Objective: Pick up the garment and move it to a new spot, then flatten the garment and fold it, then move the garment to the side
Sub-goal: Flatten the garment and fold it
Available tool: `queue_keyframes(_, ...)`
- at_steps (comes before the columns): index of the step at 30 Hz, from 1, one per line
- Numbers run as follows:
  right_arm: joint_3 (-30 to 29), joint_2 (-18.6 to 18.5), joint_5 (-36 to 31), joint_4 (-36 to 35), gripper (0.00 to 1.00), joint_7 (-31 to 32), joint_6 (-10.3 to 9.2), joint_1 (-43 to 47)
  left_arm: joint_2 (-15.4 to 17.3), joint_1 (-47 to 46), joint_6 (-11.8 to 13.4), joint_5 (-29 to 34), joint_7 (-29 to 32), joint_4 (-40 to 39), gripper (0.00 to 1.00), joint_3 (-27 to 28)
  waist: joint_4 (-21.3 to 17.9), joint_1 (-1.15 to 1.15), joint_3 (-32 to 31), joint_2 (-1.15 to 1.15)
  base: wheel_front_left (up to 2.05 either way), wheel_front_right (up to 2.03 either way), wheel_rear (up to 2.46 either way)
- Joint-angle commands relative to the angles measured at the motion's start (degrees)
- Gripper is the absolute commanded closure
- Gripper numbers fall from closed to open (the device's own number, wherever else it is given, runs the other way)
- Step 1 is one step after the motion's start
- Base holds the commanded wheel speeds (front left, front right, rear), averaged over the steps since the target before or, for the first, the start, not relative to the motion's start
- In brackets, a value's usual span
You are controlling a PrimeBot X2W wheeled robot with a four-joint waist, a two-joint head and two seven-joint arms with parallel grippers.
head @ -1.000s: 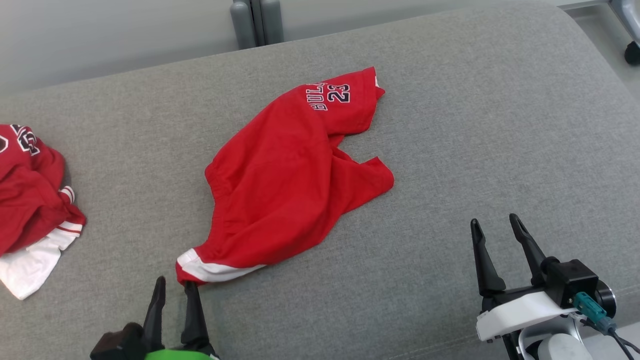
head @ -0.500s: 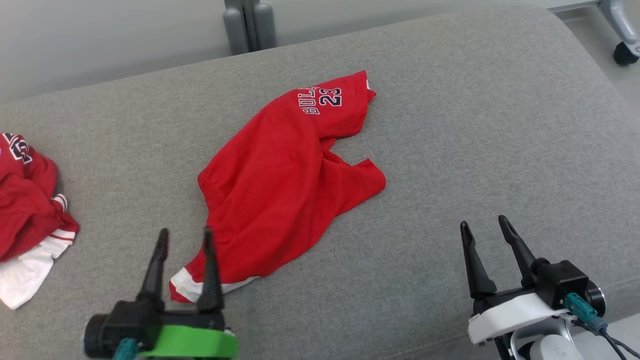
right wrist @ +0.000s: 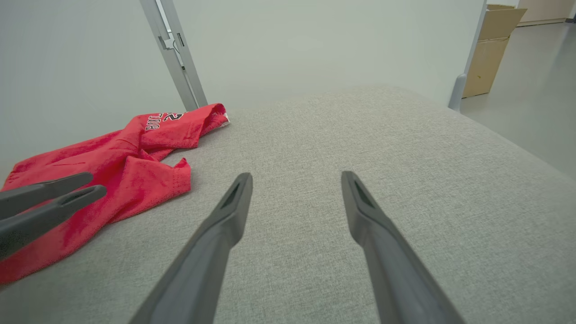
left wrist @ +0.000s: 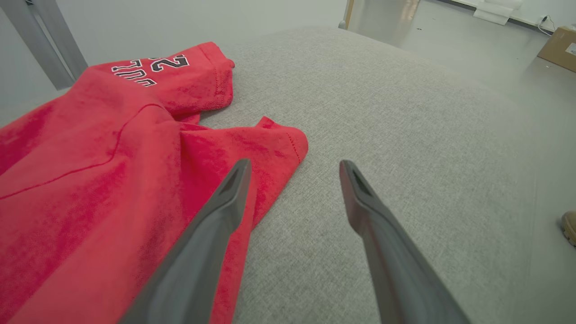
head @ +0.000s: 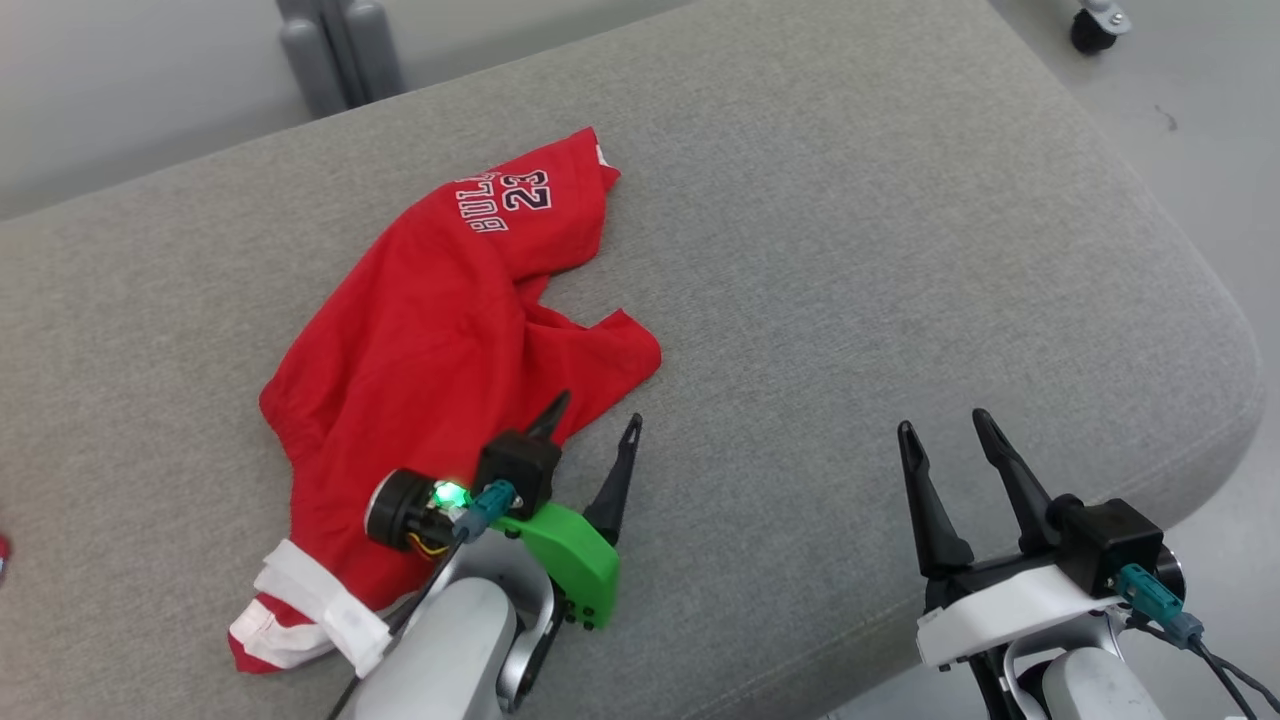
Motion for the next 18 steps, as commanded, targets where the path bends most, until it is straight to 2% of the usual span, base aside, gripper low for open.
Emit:
queue_keyframes(1, -0.1, 0.0, 0.5, 0.0, 0.0, -0.2, -0.06, -0.3, 0.4, -2.6, 1.7, -0.5, 0.5, 2.2, 0.0, 0.0, -3.4, 0.0, 1.5, 0.0, 0.0, 0.0, 0.0)
queue_keyframes(5, -0.3, 0.0, 1.0, 0.0, 0.0, -0.2, -0.06, 0.2, 0.4, -5.9, 4.9, -2.3, 1.1, 8.2, 0.0, -0.5, -4.7, 0.0, 2.0, 0.0, 0.0, 0.0, 0.0)
queue_keyframes(10, -0.6, 0.0, 1.5, 0.1, 0.0, -0.2, -0.06, 0.3, 0.4, -8.4, 7.4, -3.4, 0.0, 12.8, 0.0, -0.3, -5.0, 0.0, 2.2, 0.0, 0.0, 0.0, 0.0)
queue_keyframes(11, -0.6, 0.0, 1.7, 0.0, 0.0, -0.2, -0.06, 0.1, 0.4, -8.8, 7.8, -3.4, -0.2, 13.9, 0.03, -0.2, -5.0, 0.0, 2.2, 0.0, 0.0, 0.0, 0.0)
queue_keyframes(13, -0.6, 0.0, 1.8, 0.1, 0.0, -0.2, -0.06, -0.4, 0.4, -9.5, 8.2, -3.8, -0.8, 15.7, 0.27, 0.1, -4.9, 0.0, 2.3, 0.0, 0.0, 0.0, 0.0)
queue_keyframes(14, -0.6, 0.0, 1.8, 0.1, 0.0, -0.2, -0.06, -0.5, 0.4, -9.8, 8.2, -3.8, -0.9, 16.3, 0.44, 0.1, -4.8, 0.0, 2.3, 0.0, 0.0, 0.0, 0.0)
queue_keyframes(15, -0.7, 0.0, 1.9, 0.1, 0.0, -0.2, -0.06, -0.7, 0.4, -10.0, 8.3, -4.1, -1.1, 17.2, 0.51, 0.0, -4.8, 0.0, 2.3, 0.0, 0.0, 0.0, 0.0)
queue_keyframes(17, -0.7, 0.0, 1.9, 0.1, 0.0, -0.2, -0.06, -1.0, 0.4, -10.4, 8.2, -4.2, -1.2, 18.6, 0.7, -0.3, -4.6, 0.0, 2.3, 0.0, 0.0, 0.0, 0.0)
queue_keyframes(18, -0.7, 0.0, 1.8, 0.1, 0.0, -0.2, -0.06, -1.0, 0.4, -10.5, 8.1, -4.6, -1.1, 19.2, 0.9, -0.4, -4.5, 0.0, 2.3, 0.0, 0.0, 0.0, 0.0)
